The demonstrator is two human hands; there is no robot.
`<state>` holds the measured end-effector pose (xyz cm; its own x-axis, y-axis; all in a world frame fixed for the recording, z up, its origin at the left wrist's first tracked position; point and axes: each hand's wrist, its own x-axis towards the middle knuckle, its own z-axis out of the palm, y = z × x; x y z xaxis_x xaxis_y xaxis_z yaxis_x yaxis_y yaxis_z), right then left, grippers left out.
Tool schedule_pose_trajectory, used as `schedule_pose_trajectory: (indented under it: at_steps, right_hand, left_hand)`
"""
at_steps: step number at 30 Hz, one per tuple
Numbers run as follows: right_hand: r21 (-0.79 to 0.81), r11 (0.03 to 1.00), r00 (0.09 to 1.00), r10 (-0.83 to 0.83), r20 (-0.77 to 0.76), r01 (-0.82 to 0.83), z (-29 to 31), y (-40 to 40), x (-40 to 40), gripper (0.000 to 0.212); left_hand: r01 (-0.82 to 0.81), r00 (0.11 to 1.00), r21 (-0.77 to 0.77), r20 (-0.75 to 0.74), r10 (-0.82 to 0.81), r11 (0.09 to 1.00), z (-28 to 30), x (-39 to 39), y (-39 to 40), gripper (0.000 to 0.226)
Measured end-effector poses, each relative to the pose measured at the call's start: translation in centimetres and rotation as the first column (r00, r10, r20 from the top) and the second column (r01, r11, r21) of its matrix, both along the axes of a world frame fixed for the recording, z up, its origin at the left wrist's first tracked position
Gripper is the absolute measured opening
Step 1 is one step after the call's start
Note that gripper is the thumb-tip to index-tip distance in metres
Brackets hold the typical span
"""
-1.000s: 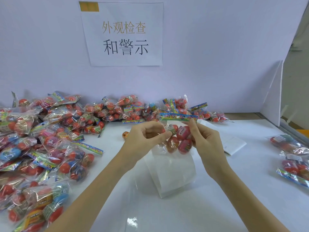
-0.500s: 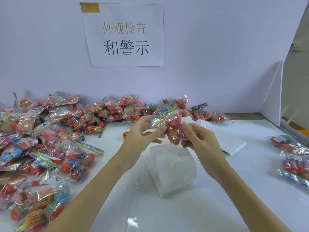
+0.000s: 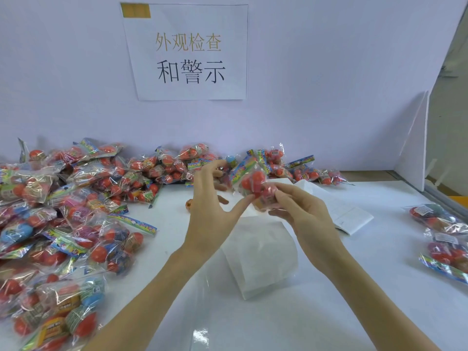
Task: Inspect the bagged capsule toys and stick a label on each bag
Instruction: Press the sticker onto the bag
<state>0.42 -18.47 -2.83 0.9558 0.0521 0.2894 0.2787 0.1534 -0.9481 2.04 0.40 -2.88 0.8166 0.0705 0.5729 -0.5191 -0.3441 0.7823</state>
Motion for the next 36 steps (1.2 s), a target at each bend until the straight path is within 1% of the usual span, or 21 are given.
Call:
schedule_pose_trajectory:
  at_steps: [1,2,4,5,7,9,11,13,15,17,19,21,25,27,29,30,31,32,33,34,36]
  right_hand:
    - [-0.041,0.999,0.999,-0.022,0.023,0.023,0.0,0.1,-0.1,0.019]
    - [-0.085,0.995,0.998,-0.054,0.041,0.057,0.0,0.2,-0.1,0.02]
    - [-0.164,0.981,0.991,-0.084,0.104,0.1,-0.3,0.6,-0.3,0.028]
    - [-0.202,0.974,0.986,-0.073,0.148,0.102,-0.4,0.7,-0.3,0.031]
    - [-0.24,0.965,0.976,-0.052,0.214,0.104,-0.3,0.9,-0.4,0.031]
    - [-0.205,0.965,0.963,-0.111,0.246,0.163,-0.3,0.9,-0.4,0.028]
    - [-0.164,0.944,0.943,-0.249,0.22,0.287,-0.3,0.9,-0.2,0.022]
    - [-0.165,0.926,0.939,-0.325,0.111,0.34,-0.3,0.7,-0.1,0.029]
    - [-0.179,0.949,0.966,-0.259,0.015,0.258,-0.2,0.4,0.1,0.027]
    - [-0.135,0.983,0.992,-0.129,-0.01,0.126,-0.3,0.3,0.2,0.021]
    - [-0.092,0.991,0.995,-0.1,0.01,0.1,-0.4,0.3,0.2,0.022]
    - [-0.108,0.986,0.991,-0.123,0.048,0.128,-0.4,0.2,0.2,0.022]
    - [-0.17,0.974,0.989,-0.142,0.043,0.148,-0.3,0.5,0.0,0.026]
    - [-0.288,0.945,0.988,-0.145,0.053,0.154,0.0,0.4,-0.2,0.022]
    - [-0.483,0.873,0.998,-0.058,0.032,0.066,0.1,-0.2,-0.4,0.048]
    - [-0.574,0.819,1.0,-0.016,0.005,0.016,0.1,-0.6,-0.4,0.06]
    - [-0.64,0.768,1.0,0.011,-0.017,-0.02,0.0,-0.9,-0.4,0.065]
    - [-0.675,0.737,0.999,0.023,-0.027,-0.036,-0.1,-1.0,-0.3,0.064]
    - [-0.677,0.735,1.0,0.014,-0.024,-0.027,-0.3,-1.1,-0.2,0.058]
    - [-0.659,0.752,1.0,-0.005,-0.008,-0.002,-0.5,-1.2,0.0,0.048]
    - [-0.626,0.777,0.998,-0.051,0.045,0.068,-0.9,-1.2,0.5,0.03]
  left_hand:
    - [0.008,0.999,0.019,0.034,-0.009,1.0,-0.1,-0.1,-0.2,0.059]
    - [0.086,0.996,-0.015,-0.006,-0.086,0.996,0.0,-0.2,-0.4,0.051]
    - [0.286,0.926,-0.194,-0.196,-0.323,0.938,0.4,-0.6,-0.7,0.044]
    - [0.314,0.889,-0.275,-0.25,-0.383,0.909,0.5,-0.7,-0.8,0.045]
    - [0.26,0.889,-0.364,-0.27,-0.369,0.894,0.4,-0.6,-0.8,0.043]
    - [0.21,0.89,-0.481,-0.266,-0.37,0.851,0.6,-0.4,-0.6,0.038]
    - [0.226,0.864,-0.557,-0.265,-0.429,0.799,0.7,-0.2,-0.4,0.039]
    - [0.285,0.835,-0.567,-0.248,-0.491,0.773,0.8,-0.1,-0.2,0.04]
    - [0.355,0.801,-0.569,-0.224,-0.555,0.742,0.9,-0.2,0.0,0.037]
    - [0.386,0.79,-0.55,-0.218,-0.574,0.741,1.0,-0.3,0.0,0.031]
    - [0.385,0.816,-0.47,-0.228,-0.53,0.794,1.1,-0.4,-0.2,0.029]
    - [0.366,0.85,-0.379,-0.237,-0.471,0.85,1.1,-0.6,-0.4,0.032]
    - [0.272,0.903,-0.349,-0.228,-0.363,0.897,0.7,-0.4,-0.6,0.031]
    - [0.188,0.945,-0.36,-0.187,-0.268,0.914,0.4,0.0,-0.4,0.043]
    - [0.127,0.976,-0.374,-0.12,-0.183,0.919,0.2,0.5,0.2,0.063]
    - [0.111,0.984,-0.365,-0.092,-0.154,0.924,0.2,0.7,0.6,0.066]
    - [0.097,0.99,-0.339,-0.067,-0.126,0.936,0.2,0.9,1.0,0.061]
    - [0.077,0.994,-0.29,-0.054,-0.096,0.954,0.3,1.0,1.4,0.05]
    - [0.056,0.996,-0.241,-0.054,-0.071,0.969,0.3,1.1,1.7,0.039]
    - [0.026,0.996,-0.198,-0.076,-0.042,0.98,0.3,1.2,1.9,0.036]
    - [-0.003,0.985,-0.167,-0.173,-0.026,0.986,0.4,1.2,1.7,0.039]
